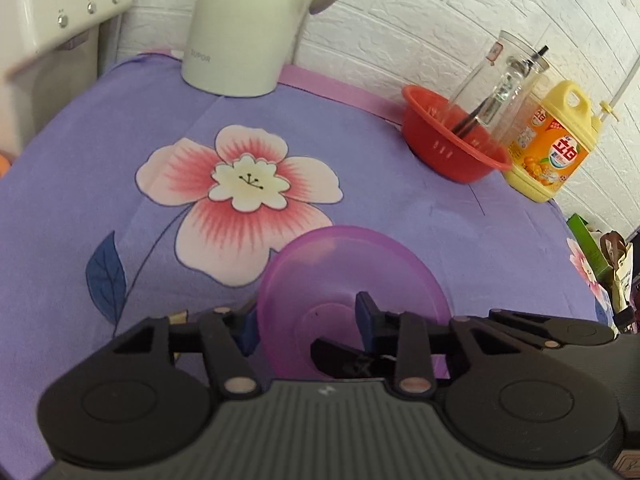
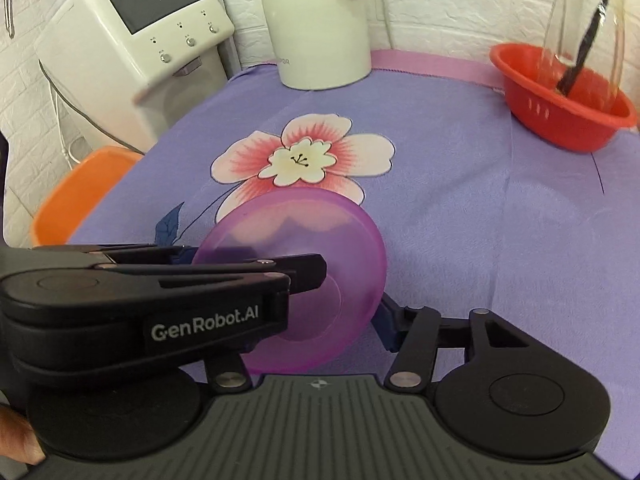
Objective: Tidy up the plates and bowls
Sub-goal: 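Move the left tool to the pink plastic bowl and grasp its rim, then lift the pink bowl with the left tool and carry it to the stack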
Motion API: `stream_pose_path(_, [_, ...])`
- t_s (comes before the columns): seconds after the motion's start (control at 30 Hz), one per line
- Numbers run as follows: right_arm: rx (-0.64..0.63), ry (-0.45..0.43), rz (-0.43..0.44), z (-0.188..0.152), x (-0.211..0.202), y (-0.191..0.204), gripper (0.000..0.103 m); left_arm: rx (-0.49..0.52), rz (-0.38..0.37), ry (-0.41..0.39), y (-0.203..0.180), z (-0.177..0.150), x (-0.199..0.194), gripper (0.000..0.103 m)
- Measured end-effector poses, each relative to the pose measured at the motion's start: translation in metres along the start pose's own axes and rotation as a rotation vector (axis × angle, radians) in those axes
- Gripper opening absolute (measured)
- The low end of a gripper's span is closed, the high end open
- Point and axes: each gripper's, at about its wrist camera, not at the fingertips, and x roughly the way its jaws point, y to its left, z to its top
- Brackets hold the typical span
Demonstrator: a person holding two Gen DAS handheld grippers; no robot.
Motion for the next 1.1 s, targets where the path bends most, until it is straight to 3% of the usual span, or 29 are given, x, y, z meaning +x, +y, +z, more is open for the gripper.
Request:
stream_pose_path(0.43, [0.072, 0.033, -0.02, -0.046, -0.07, -0.018, 0.101, 0.035, -0.095, 0.029, -0.063, -0.042, -0.048, 0.034])
stream_pose_path(0.63, [0.126, 0.07, -0.04, -0.071, -0.079, -0.035, 0.103, 0.02, -0.124, 0.08, -0.081, -0.065, -0.039, 0.034])
stream_pose_path(0.77, [0.131, 0.067, -0.061, -0.072, -0.07, -0.04, 0.103, 0.02, -0.097, 0.082, -0.081, -0.064, -0.029, 0.034])
stream_pose_path(0.83, [0.103, 0.047, -0.096, -0.071, -0.074, -0.042, 0.103, 0.033, -0.084, 0.075, -0.076, -0.062, -0.032, 0.041])
stream_pose_path(0.87, [0.091, 0.039, -0.105, -0.072, -0.078, -0.044, 0.103, 0.045, -0.078, 0.068, -0.072, -0.061, -0.036, 0.052])
stream_pose_path(0.9, [0.085, 0.025, -0.108, -0.073, -0.085, -0.046, 0.103, 0.059, -0.072, 0.058, -0.068, -0.06, -0.04, 0.055])
stream_pose_path(1.1, [0.063, -0.041, -0.096, -0.09, -0.112, -0.052, 0.103, 0.118, -0.105, 0.062, -0.062, -0.066, -0.044, 0.055])
